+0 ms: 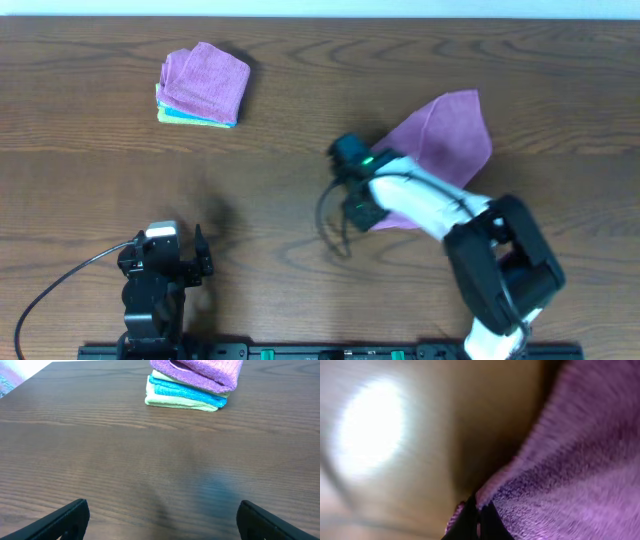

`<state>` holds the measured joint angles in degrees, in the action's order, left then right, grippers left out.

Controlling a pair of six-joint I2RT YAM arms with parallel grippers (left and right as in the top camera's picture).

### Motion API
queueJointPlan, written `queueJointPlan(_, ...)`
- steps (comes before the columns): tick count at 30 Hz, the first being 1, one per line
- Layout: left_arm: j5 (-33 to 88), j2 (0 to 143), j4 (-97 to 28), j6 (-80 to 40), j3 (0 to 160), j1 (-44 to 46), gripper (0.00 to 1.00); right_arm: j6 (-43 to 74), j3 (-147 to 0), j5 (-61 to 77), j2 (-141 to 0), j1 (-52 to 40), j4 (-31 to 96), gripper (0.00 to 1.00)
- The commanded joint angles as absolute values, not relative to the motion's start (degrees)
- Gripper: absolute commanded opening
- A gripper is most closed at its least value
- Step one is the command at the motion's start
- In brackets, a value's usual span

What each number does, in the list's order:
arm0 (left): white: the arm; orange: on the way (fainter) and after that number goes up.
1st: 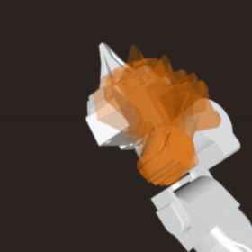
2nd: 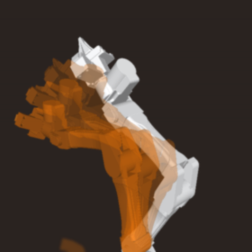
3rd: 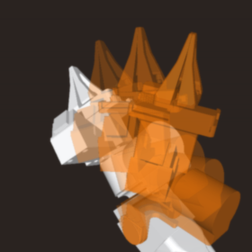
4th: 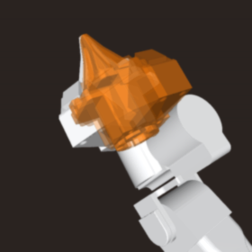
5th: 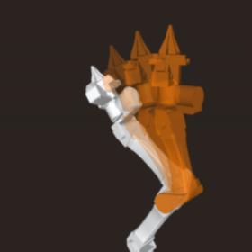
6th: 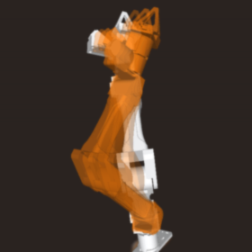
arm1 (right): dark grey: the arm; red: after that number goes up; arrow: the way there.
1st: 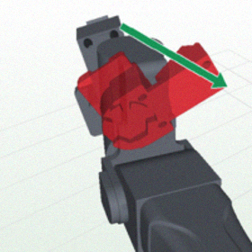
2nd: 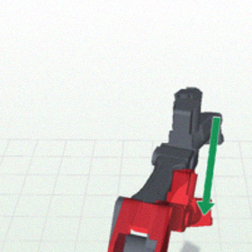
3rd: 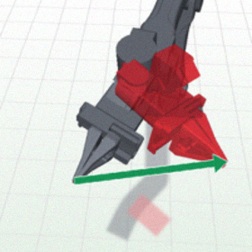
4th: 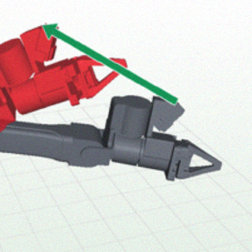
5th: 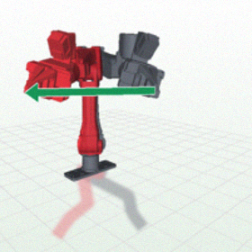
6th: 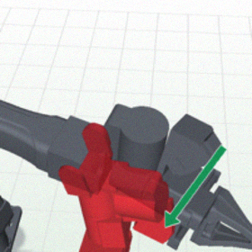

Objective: Fold the cloth

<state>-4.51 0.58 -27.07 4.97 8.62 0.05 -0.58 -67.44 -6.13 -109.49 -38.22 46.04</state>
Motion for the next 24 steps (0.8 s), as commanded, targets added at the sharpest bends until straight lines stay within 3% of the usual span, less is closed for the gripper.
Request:
queueJointPlan(1,-4.86,0.21,-27.66,6.00,7.70,0.01,0.95,1.61,-70.35,-4.97,-109.40,-44.42,43.38,0.01)
queueJointPlan(6,-4.84,0.21,-27.66,6.00,7.70,0.01,0.95,3.38,-72.62,-9.28,-109.40,-48.88,36.07,0.03)
queueJointPlan(7,-4.84,0.21,-27.66,5.98,7.70,0.01,0.95,4.95,-72.62,-10.15,-109.40,-48.86,34.81,0.13)
queueJointPlan(8,-4.82,0.21,-27.64,5.98,7.70,0.01,0.95,6.81,-72.62,-10.83,-109.40,-48.62,34.09,0.37)
queueJointPlan(9,-4.71,0.21,-27.64,5.98,7.70,0.01,0.95,8.19,-72.75,-10.98,-109.40,-48.27,33.78,0.52)
queueJointPlan(12,-2.87,0.21,-27.64,5.85,7.70,0.01,0.95,12.05,-74.59,-10.96,-109.30,-47.62,34.87,0.70)
queueJointPlan(19,-1.85,0.21,-27.59,-5.26,7.70,0.01,0.95,18.90,-81.93,-11.38,-106.74,-47.03,41.89,0.74)
queueJointPlan(24,10.46,1.10,-28.58,-6.09,8.67,0.03,0.95,34.54,-82.76,-12.21,-103.35,-44.14,51.27,0.71)
